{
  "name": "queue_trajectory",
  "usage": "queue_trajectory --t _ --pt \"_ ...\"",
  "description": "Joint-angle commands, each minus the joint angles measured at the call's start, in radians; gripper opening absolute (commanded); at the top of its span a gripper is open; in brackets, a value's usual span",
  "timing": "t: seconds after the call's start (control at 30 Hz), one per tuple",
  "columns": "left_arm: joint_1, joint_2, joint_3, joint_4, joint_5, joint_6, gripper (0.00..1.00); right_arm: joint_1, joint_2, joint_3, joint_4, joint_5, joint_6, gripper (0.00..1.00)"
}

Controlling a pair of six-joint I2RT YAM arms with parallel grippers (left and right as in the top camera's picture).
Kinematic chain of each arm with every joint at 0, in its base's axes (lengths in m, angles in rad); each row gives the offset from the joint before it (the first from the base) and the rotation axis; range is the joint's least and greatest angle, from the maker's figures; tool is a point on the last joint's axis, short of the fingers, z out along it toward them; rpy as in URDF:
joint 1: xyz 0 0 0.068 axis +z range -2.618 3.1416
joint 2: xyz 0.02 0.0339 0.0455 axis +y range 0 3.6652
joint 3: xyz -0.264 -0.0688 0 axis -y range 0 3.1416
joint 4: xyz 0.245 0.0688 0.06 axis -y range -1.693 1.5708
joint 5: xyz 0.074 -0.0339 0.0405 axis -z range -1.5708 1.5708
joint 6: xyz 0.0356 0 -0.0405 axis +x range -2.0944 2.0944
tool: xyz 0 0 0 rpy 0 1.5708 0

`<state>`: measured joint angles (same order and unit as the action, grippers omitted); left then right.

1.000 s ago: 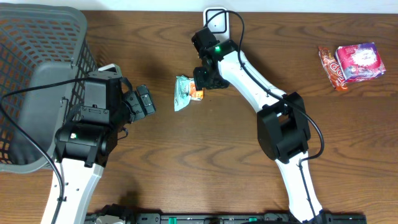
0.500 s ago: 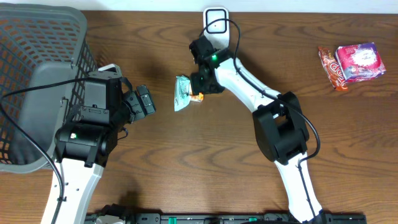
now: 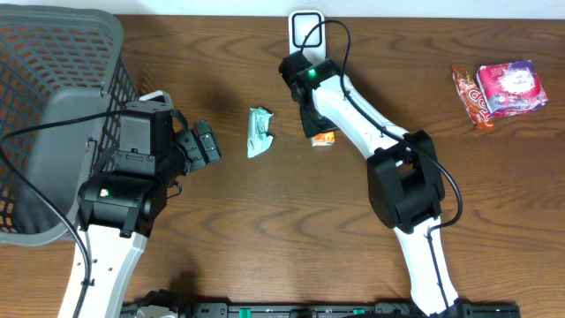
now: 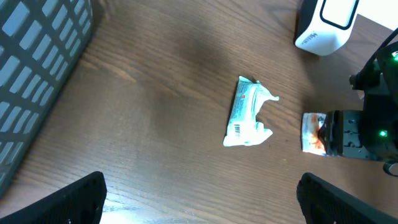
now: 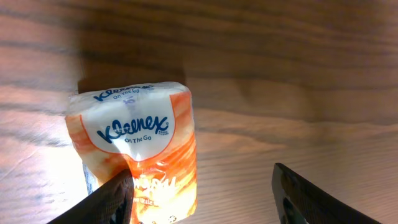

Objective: Scan the item barcode
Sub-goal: 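Lift the orange Kleenex pack and carry it toward the scanner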

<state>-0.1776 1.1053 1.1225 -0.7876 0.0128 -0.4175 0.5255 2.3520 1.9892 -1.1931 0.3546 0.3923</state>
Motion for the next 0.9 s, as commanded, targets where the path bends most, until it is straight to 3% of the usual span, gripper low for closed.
queue_trajectory --t 0.0,0.27,0.4,0.67,0.87 --pt "0.004 0.001 0.006 -0.002 -0.005 0.013 0.98 0.026 0.009 0.027 -0.009 0.051 -0.044 0.68" --pt "0.004 0.001 0.006 -0.002 -0.005 0.013 0.98 0.136 0.009 0.070 -0.060 0.191 -0.103 0.69" --pt "0.004 0.001 0.006 -0.002 -0.005 0.013 0.98 0.176 0.010 0.067 -0.056 0.222 -0.110 0.64" --pt "0.004 0.001 0.006 -0.002 -0.005 0.013 0.98 0.171 0.010 -0.001 0.006 0.224 -0.109 0.55" --pt "0.004 0.001 0.006 -0.002 -0.005 0.013 0.98 0.161 0.010 -0.104 0.135 0.228 -0.110 0.54"
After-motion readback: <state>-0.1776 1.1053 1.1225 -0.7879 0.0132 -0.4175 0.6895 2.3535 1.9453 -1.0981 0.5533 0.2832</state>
